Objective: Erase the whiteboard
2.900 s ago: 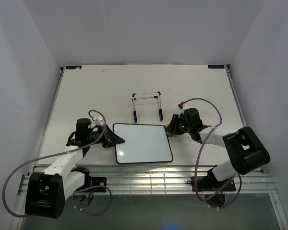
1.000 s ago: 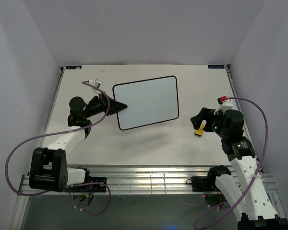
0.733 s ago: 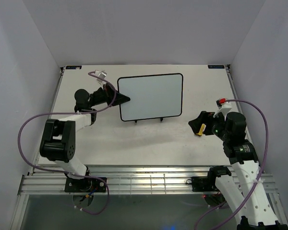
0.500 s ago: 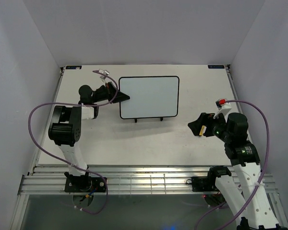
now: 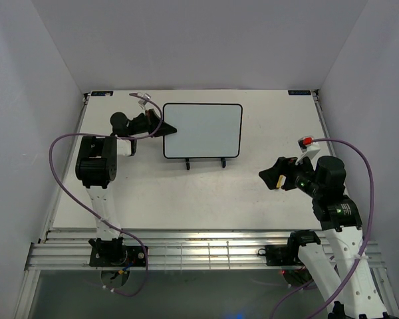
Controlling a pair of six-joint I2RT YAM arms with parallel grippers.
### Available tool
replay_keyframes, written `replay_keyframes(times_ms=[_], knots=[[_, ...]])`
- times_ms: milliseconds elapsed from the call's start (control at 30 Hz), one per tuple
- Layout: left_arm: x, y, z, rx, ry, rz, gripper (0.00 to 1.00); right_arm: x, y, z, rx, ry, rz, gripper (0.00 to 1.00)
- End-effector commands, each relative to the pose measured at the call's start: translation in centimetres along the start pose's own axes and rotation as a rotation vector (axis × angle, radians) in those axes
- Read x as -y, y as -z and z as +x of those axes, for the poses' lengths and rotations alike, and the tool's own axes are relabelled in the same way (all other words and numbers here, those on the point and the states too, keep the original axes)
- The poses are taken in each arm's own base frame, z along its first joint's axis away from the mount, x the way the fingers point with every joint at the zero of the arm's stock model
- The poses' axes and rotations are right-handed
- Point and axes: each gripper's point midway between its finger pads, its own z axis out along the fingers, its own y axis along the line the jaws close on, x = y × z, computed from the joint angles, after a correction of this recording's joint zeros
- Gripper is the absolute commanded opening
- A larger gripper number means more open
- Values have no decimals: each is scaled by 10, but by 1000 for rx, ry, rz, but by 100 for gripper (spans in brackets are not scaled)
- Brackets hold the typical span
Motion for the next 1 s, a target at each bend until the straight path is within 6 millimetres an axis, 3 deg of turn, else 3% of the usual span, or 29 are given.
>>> replay_keyframes(times_ms=[0, 333, 967], knots=[[23, 2, -34, 53, -388, 73, 0, -9, 3, -11, 22, 34, -41, 90], [13, 1, -40, 89, -462, 59, 0, -9, 3, -9, 19, 42, -46, 90], [-11, 3, 1, 50, -514, 49, 0, -8, -1, -2, 10, 39, -59, 90]])
